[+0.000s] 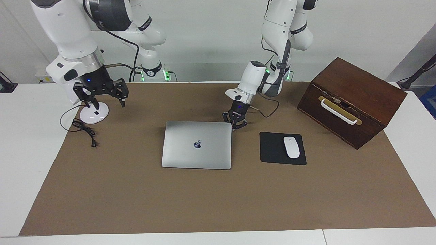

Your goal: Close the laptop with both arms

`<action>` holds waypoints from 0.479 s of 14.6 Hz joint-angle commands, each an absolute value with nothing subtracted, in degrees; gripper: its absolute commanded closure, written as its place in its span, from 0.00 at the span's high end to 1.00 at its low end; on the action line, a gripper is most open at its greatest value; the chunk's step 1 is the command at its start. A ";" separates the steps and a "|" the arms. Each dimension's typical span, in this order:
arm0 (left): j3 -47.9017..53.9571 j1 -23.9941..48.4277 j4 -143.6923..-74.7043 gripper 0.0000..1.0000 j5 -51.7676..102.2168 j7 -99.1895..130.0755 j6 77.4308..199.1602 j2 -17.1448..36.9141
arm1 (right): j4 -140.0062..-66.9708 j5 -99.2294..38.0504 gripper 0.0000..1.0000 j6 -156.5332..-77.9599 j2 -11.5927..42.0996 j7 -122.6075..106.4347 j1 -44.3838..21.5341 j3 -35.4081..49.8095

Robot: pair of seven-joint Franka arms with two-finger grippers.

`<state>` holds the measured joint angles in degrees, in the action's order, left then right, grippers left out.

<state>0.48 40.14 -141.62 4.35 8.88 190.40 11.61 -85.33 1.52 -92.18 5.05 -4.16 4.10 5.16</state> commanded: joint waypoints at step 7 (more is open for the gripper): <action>-0.09 39.02 -140.81 0.00 4.83 8.79 158.43 -4.73 | -97.12 1.49 1.00 -96.15 -0.97 -5.10 5.71 5.89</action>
